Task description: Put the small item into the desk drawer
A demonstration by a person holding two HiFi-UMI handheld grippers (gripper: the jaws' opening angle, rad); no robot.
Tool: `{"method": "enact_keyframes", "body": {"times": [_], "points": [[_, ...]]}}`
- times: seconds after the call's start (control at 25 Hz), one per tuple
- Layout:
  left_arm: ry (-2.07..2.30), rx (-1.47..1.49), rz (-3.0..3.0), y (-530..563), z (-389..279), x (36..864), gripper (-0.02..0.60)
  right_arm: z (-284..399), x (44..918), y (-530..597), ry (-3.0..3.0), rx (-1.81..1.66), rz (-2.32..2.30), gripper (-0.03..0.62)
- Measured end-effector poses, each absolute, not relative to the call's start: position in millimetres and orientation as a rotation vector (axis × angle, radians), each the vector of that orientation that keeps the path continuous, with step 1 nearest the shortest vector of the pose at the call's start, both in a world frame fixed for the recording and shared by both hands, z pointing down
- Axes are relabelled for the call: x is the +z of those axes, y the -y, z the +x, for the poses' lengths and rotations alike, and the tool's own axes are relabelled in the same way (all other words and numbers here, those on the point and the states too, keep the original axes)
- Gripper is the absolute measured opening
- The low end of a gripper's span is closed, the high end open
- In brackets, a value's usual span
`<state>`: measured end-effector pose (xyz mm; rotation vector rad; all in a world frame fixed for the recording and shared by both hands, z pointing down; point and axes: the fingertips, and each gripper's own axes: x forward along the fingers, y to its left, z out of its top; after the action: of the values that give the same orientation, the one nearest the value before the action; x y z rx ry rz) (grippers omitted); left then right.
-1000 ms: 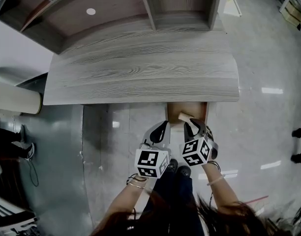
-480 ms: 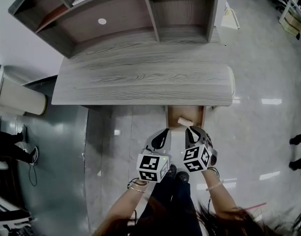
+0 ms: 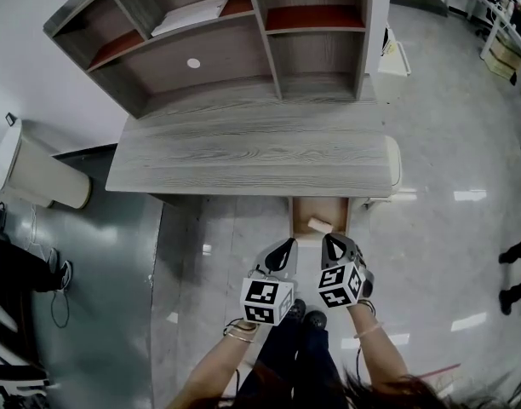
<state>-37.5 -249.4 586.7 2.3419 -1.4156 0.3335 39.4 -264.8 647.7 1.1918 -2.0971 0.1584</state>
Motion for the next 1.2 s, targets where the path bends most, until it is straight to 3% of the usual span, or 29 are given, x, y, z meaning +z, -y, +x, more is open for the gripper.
{"method": "enact_keyframes", "body": {"times": [0.8,1.2], "points": [[1.435,0.333,2.395,225.1,-18.9,508.1,0.015,67.8,562.0,244.7,2.253,0.305,1.334,0.002],[1.489,0.277,2.371,209.6,-19.8,461.7,0.015,72.1,508.6,224.3,2.314,0.203,1.395,0.002]]}}
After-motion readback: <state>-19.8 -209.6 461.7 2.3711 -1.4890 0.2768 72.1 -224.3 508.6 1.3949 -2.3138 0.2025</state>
